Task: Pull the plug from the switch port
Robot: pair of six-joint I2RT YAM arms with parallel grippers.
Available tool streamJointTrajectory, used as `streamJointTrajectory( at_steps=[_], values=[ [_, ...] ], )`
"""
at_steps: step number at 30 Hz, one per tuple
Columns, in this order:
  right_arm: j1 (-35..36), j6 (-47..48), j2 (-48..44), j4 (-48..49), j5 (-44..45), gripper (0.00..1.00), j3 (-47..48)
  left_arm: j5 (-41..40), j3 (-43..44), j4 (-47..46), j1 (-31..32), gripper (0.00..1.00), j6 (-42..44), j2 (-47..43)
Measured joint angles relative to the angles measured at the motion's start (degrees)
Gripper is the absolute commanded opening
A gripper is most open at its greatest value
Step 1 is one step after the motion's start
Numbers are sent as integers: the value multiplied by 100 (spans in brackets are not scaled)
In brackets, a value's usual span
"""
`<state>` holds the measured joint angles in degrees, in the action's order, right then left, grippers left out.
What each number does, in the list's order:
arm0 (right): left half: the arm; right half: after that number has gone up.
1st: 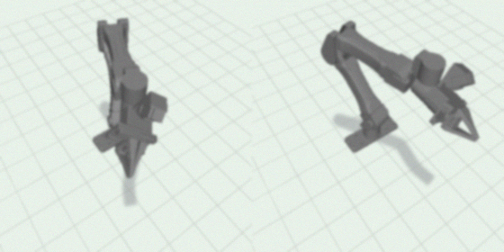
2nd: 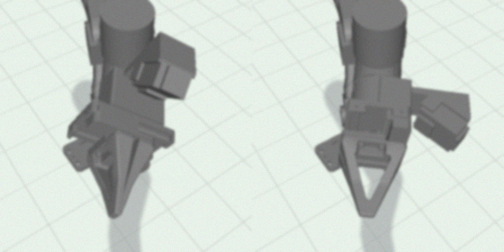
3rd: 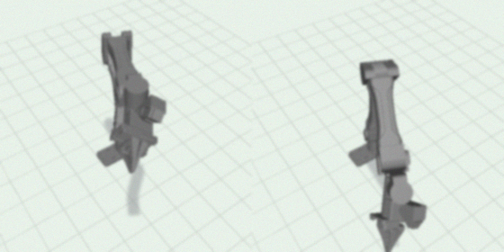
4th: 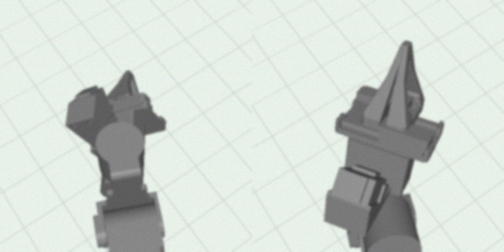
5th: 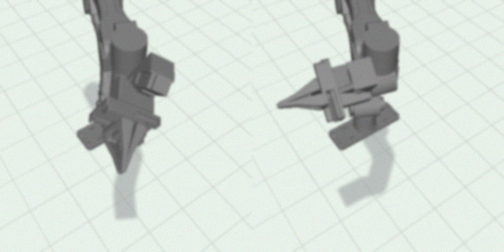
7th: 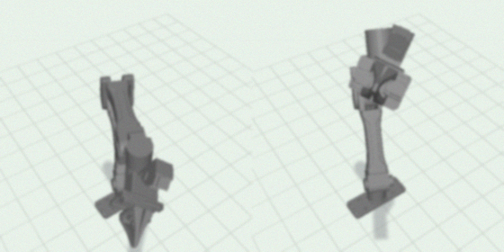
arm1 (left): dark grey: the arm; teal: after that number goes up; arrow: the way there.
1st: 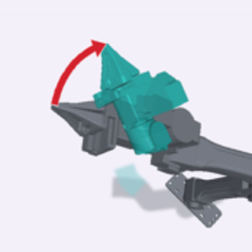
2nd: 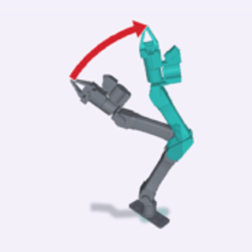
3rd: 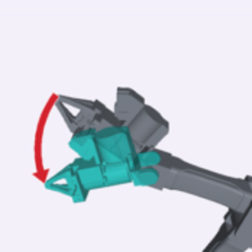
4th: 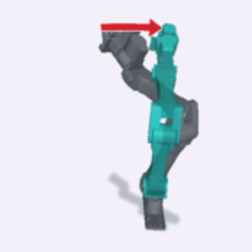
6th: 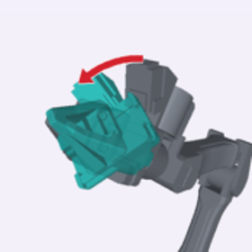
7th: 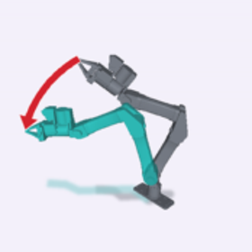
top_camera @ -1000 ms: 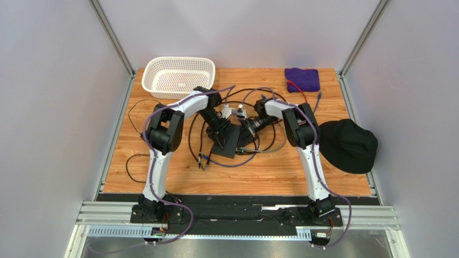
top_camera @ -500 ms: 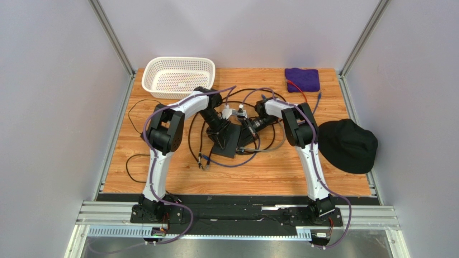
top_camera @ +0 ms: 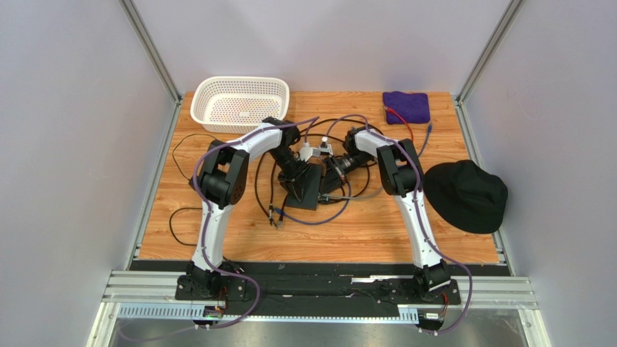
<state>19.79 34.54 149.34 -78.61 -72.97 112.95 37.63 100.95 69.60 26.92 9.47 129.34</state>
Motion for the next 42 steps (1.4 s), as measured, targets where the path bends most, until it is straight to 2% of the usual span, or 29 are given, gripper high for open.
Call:
streamJointTrajectory(
  at_steps=[4, 8, 11, 16, 18, 22, 28, 40, 42],
  values=[
    [-11, 728, 13, -243, -149, 0, -59, -15, 0, 35, 11, 31, 2, 0],
    [-31, 837, -153, -15, -240, 0, -363, -44, 0, 74, 11, 31, 2, 0],
    [-39, 428, -409, 332, -133, 0, -841, -74, 0, 116, 37, 31, 4, 0],
    [-109, -1132, -1130, 1668, 461, 0, -2052, -173, -2, 162, 85, 31, 9, 0],
    [-144, -1545, -1257, 1947, 586, 0, -2212, -173, -2, 168, 85, 31, 9, 0],
    [-168, -1869, -1233, 2085, 669, 0, -2037, -170, -7, 166, 85, 31, 9, 0],
    [-339, -1775, -1152, 2004, 625, 0, -1781, -122, -9, 175, 85, 31, 28, 0],
    [-1585, -1604, -1530, 1899, 1394, 0, -79, -107, -7, 210, 98, 37, 269, -50],
    [-1757, -1609, -1530, 1934, 1740, 4, 195, -153, -7, 216, 107, 38, 332, -79]
  ],
)
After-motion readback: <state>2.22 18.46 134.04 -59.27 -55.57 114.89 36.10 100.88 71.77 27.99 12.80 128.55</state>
